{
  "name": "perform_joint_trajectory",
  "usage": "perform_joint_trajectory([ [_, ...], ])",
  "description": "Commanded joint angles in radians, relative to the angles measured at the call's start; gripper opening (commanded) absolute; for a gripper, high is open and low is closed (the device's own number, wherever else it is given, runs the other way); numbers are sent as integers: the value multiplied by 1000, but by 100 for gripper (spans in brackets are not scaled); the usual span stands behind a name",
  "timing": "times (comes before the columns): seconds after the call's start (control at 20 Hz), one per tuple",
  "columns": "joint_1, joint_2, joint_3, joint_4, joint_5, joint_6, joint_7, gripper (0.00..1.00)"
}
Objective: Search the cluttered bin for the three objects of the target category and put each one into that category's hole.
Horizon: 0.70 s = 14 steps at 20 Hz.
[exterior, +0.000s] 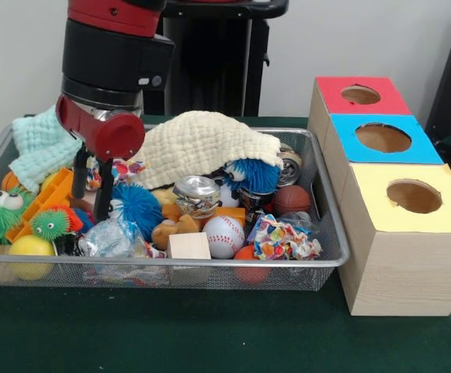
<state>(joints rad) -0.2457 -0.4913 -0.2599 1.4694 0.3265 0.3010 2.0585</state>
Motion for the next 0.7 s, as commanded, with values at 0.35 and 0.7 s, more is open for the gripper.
perform_joint_trajectory([
  [0.35, -17, 84, 102, 124, -30, -14, 120, 100],
  [0.7, -17, 109, 108, 118, -36, -37, 113, 100],
])
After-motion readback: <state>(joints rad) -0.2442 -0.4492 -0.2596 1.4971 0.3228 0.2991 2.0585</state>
